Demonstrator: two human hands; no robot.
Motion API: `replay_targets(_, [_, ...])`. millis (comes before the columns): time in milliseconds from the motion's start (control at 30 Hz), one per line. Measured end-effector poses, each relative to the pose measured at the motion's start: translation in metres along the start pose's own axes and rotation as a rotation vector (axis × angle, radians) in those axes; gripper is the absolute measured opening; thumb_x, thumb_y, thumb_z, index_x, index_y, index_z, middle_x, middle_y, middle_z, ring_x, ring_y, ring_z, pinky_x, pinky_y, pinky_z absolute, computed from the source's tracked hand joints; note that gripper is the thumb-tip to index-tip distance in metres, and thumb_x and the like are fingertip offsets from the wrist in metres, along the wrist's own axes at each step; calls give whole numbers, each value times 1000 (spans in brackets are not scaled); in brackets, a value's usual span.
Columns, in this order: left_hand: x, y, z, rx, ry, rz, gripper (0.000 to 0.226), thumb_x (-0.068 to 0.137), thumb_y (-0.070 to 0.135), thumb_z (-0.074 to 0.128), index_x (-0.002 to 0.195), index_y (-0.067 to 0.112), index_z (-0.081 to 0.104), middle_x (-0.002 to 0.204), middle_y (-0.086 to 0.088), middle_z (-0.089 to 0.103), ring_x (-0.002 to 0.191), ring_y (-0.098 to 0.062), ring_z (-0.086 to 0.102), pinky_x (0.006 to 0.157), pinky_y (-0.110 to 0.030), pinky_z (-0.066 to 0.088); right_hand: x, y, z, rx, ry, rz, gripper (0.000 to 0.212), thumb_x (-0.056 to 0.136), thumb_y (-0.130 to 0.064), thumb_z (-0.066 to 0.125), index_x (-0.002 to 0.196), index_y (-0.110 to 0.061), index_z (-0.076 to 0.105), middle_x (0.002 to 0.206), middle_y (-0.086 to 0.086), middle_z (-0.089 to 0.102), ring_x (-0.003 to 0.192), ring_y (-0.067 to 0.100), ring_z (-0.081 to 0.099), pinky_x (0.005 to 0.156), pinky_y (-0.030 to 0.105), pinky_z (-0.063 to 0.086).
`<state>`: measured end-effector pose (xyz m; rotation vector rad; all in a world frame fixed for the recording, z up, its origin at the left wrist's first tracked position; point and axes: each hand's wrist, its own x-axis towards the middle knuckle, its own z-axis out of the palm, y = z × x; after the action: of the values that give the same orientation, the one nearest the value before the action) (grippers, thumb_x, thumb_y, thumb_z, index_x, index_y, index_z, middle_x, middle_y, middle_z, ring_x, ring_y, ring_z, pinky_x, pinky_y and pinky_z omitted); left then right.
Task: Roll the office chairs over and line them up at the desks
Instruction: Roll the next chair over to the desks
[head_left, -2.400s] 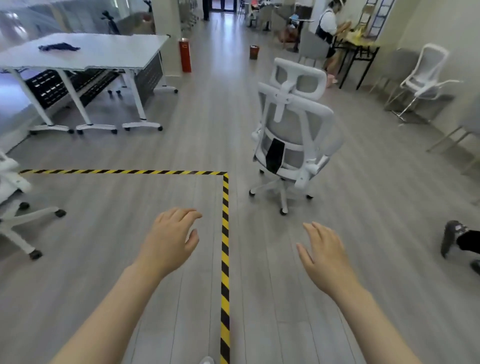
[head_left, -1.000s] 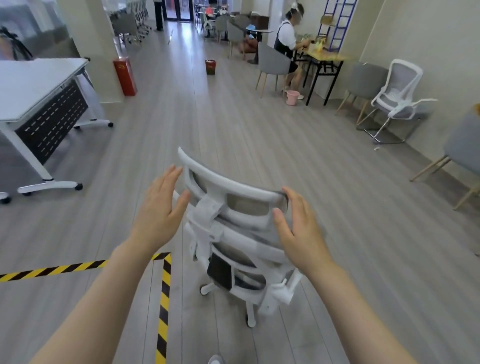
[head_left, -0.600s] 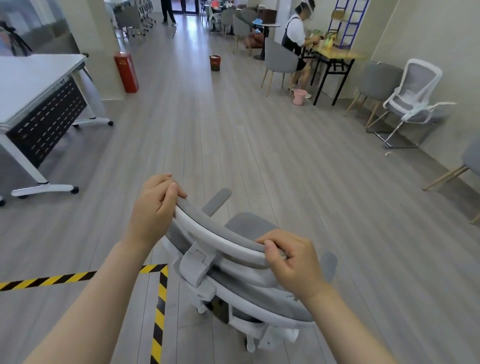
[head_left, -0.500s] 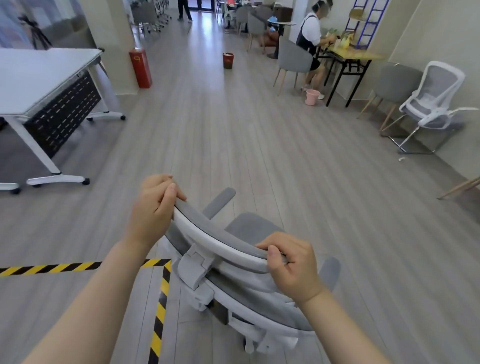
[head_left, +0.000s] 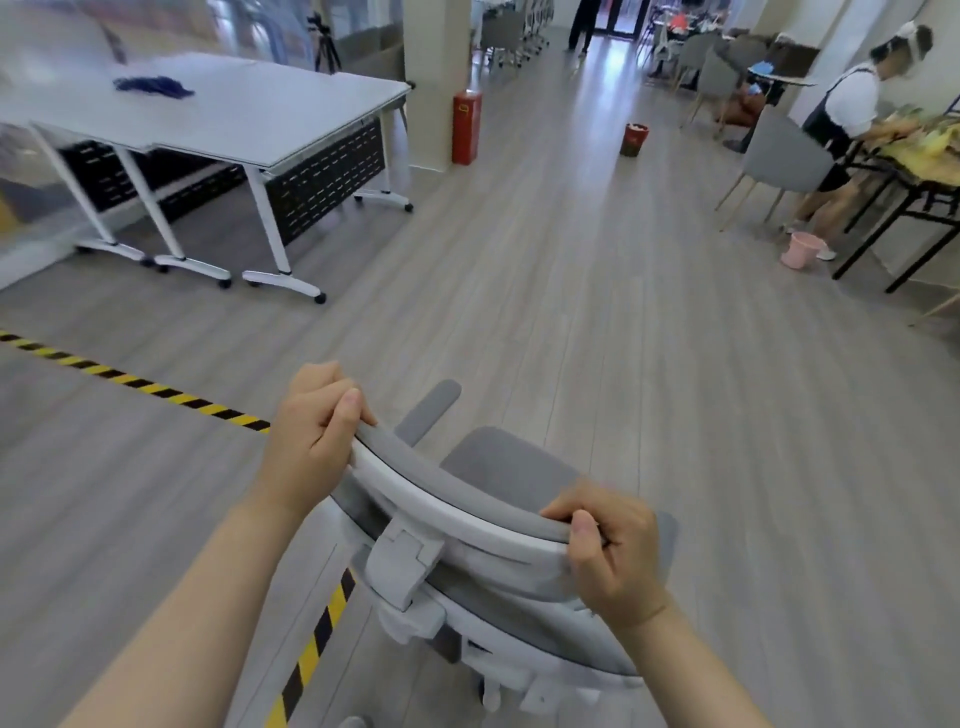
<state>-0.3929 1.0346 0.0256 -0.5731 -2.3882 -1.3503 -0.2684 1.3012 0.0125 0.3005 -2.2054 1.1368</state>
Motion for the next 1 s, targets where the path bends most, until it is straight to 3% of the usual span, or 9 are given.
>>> replay_targets(167, [-48, -5, -50, 46, 119, -94, 47, 95, 28, 33, 64, 13, 66, 73, -11, 51, 90, -23, 50, 84, -35, 40, 9, -4, 27, 68, -119, -48, 37, 81, -21, 39, 56, -8, 64, 55, -3, 56, 50, 12, 50, 47, 27, 37])
replay_targets(267, [-80, -9, -85, 93, 208, -120, 46, 96, 25, 34, 64, 14, 66, 70, -8, 48, 85, -20, 49, 81, -35, 41, 13, -15, 56, 138, -191, -53, 39, 82, -22, 37, 56, -7, 62, 55, -3, 55, 49, 16, 50, 47, 30, 37])
replay_targets(467, [-146, -14, -161, 253, 394, -188, 40, 93, 21, 35, 60, 24, 58, 66, 4, 43, 77, -10, 44, 70, -18, 33, 20, -58, 132, 303, -370, -67, 41, 86, -21, 33, 58, -6, 59, 55, 3, 56, 51, 19, 52, 49, 33, 39])
replay_targets(600, [-202, -18, -217, 351, 508, -246, 40, 93, 20, 35, 61, 21, 59, 67, 3, 46, 76, -9, 45, 71, -18, 33, 15, -103, 191, 407, -486, -109, 43, 89, -20, 30, 61, -6, 59, 59, 2, 57, 57, 20, 54, 53, 30, 39])
replay_targets(767, [-273, -21, -286, 434, 653, -329, 42, 93, 18, 35, 60, 12, 61, 66, -1, 48, 75, -10, 45, 72, -25, 36, -5, -170, 264, 498, -578, -138, 42, 93, -22, 26, 68, -8, 57, 66, 6, 57, 64, 25, 55, 59, 36, 42])
replay_targets(900, [-335, -19, -339, 510, 767, -392, 43, 94, 18, 34, 62, 11, 61, 67, -1, 50, 74, -11, 46, 72, -27, 37, -34, -233, 320, 567, -607, -163, 39, 95, -22, 26, 71, -14, 55, 69, -4, 54, 66, 18, 53, 62, 27, 40])
replay_targets(1000, [-384, -15, -379, 580, 847, -447, 43, 96, 19, 32, 65, 13, 62, 69, 1, 52, 76, -12, 48, 74, -26, 37, -61, -282, 361, 633, -678, -179, 39, 95, -22, 25, 71, -11, 55, 68, -3, 52, 65, 19, 51, 59, 30, 40])
